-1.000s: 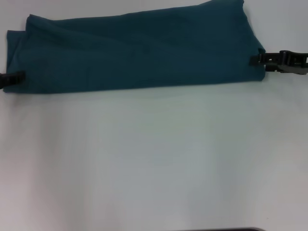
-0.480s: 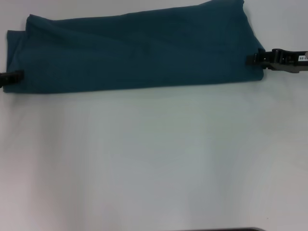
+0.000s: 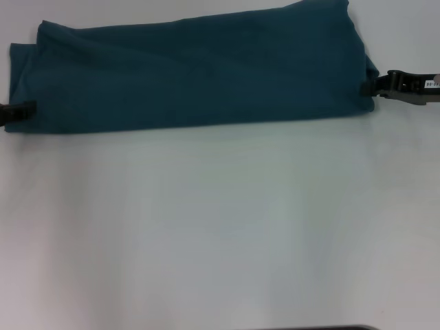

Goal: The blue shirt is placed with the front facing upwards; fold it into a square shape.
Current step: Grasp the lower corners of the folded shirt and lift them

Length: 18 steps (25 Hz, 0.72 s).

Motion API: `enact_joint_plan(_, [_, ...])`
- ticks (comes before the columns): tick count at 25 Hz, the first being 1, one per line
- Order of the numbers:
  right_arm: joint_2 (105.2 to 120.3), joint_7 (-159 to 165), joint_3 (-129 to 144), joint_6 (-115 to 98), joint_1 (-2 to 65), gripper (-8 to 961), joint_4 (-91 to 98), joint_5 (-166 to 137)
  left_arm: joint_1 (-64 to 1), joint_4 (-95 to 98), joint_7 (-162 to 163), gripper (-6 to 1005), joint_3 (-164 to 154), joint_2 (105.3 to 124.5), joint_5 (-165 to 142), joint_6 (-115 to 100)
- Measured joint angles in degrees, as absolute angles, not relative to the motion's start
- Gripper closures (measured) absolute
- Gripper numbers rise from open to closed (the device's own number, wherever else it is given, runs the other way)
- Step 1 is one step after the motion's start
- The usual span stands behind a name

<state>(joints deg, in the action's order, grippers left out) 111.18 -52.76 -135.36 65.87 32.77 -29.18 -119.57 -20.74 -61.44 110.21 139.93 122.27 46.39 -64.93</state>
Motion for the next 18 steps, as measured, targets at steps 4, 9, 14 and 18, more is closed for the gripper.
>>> enact_joint_plan(4, [111.19,-52.77,-135.36,65.74,32.64,849,-29.18,-119.53,-20.79,-61.43,110.21,111,139.92,122.13,46.34,-65.09])
enact_joint_plan(9, [111.12,-52.79,-135.63,65.40,32.41,905,-29.18,-119.43,-20.94,-61.37,110.33,111,139.92,122.08,46.12,-65.15])
enact_joint_plan(14, [111.19,-52.82,-136.04,64.34,32.41,951,-29.18,-119.43,-21.21,-61.31,110.86,116,139.92,121.99,45.70,-66.35])
enact_joint_plan(18, [111.19,-52.83,-136.05,64.21,32.43,951,-29.18,-119.43,-21.51,-61.20,111.82,121,140.39,121.79,44.60,-66.64])
